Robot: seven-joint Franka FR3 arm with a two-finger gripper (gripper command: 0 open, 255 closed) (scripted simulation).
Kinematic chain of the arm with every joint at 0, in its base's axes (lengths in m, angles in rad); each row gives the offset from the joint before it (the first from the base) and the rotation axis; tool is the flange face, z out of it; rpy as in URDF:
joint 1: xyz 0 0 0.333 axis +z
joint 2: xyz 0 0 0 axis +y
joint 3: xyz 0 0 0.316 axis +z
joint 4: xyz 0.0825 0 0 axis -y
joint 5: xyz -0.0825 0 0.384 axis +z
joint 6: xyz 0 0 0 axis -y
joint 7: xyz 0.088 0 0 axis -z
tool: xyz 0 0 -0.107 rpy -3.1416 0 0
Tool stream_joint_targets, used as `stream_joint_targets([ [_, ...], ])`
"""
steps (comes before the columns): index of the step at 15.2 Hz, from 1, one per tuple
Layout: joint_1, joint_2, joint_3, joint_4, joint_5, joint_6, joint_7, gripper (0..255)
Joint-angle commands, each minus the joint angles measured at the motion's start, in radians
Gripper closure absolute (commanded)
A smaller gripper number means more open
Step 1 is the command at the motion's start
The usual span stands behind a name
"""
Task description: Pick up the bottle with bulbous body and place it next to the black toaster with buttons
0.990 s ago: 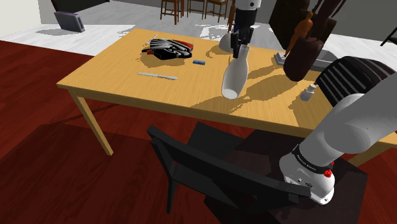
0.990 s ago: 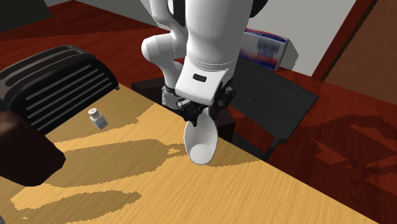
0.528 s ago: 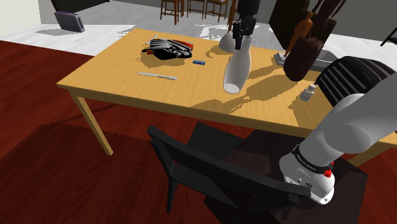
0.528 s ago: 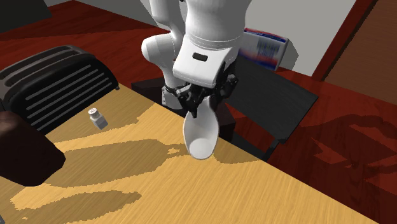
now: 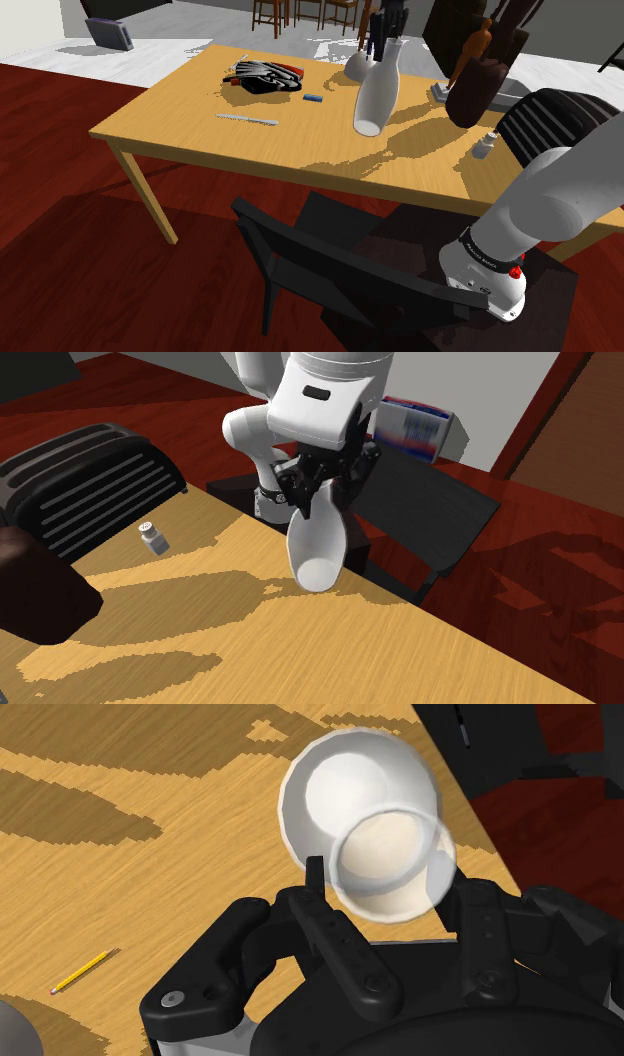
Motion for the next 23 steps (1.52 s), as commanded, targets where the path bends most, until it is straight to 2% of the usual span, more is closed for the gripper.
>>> stream_joint_targets([
  [1, 0.000, 0.001, 0.000, 0.030, 0.000, -0.029, -0.001, 255],
  [13, 0.000, 0.054, 0.000, 0.252, 0.001, -0.198, -0.004, 255],
  [23, 0.000, 0.132, -0.001, 0.486, 0.001, -0.354, -0.008, 255],
])
